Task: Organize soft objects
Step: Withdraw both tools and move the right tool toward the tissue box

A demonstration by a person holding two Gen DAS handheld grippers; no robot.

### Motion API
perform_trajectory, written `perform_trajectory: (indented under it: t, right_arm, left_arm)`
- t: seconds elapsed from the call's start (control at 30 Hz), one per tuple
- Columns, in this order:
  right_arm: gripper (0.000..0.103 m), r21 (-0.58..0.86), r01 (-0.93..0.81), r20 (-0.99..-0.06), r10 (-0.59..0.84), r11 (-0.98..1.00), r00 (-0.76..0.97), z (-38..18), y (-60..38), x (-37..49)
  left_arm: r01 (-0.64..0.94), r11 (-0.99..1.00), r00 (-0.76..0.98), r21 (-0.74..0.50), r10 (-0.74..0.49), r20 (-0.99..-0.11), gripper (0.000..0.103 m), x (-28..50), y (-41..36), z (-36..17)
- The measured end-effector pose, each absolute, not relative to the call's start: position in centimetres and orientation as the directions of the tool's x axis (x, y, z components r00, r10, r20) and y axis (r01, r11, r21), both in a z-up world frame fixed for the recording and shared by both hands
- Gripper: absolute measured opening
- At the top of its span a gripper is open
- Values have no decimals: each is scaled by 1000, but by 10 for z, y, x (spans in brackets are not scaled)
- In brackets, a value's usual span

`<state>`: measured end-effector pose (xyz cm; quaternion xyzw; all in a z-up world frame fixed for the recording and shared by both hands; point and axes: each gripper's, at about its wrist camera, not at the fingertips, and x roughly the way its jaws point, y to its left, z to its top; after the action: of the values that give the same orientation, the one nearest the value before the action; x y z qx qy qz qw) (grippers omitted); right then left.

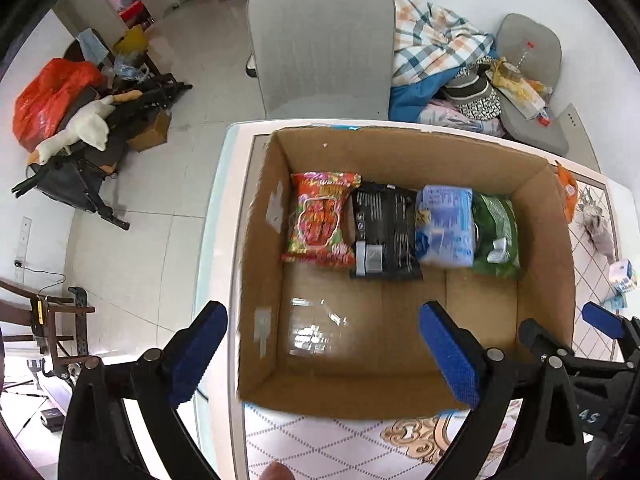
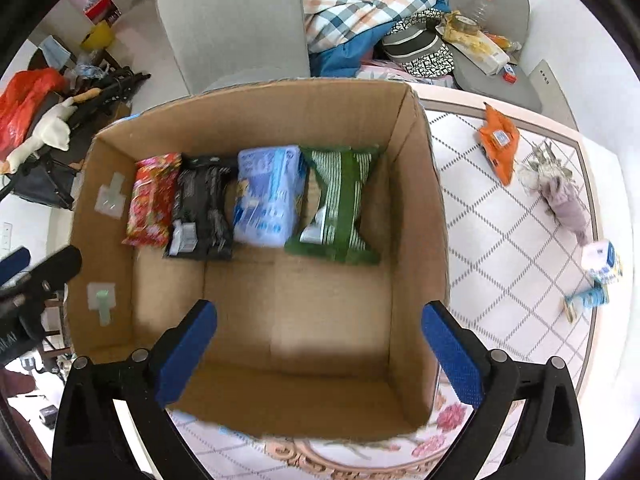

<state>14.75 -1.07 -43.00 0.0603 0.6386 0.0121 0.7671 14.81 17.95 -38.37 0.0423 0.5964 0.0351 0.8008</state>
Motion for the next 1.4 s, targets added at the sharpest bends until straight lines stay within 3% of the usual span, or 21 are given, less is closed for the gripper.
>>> perform_trajectory:
  t: [0.53, 0.77, 1.13, 1.4]
  right_arm:
    - [103, 188, 48, -938, 165, 981, 303, -341, -19, 55]
    - [103, 276, 83, -916, 236, 957, 323, -323, -56, 36]
    - [103, 370, 482, -917, 228, 794, 327, -345, -291, 39]
    - [103, 351, 731, -936, 229, 585, 266, -430, -478, 75]
  left_arm:
    - [0, 996, 415, 86, 78, -907, 98, 53, 171, -299]
    - [68, 992, 459, 109, 66, -886, 98, 53, 122, -274]
    - [324, 938, 390, 125, -12, -921, 98, 139, -84, -306]
    - [374, 916, 249, 145, 51, -967, 98, 218, -199, -380]
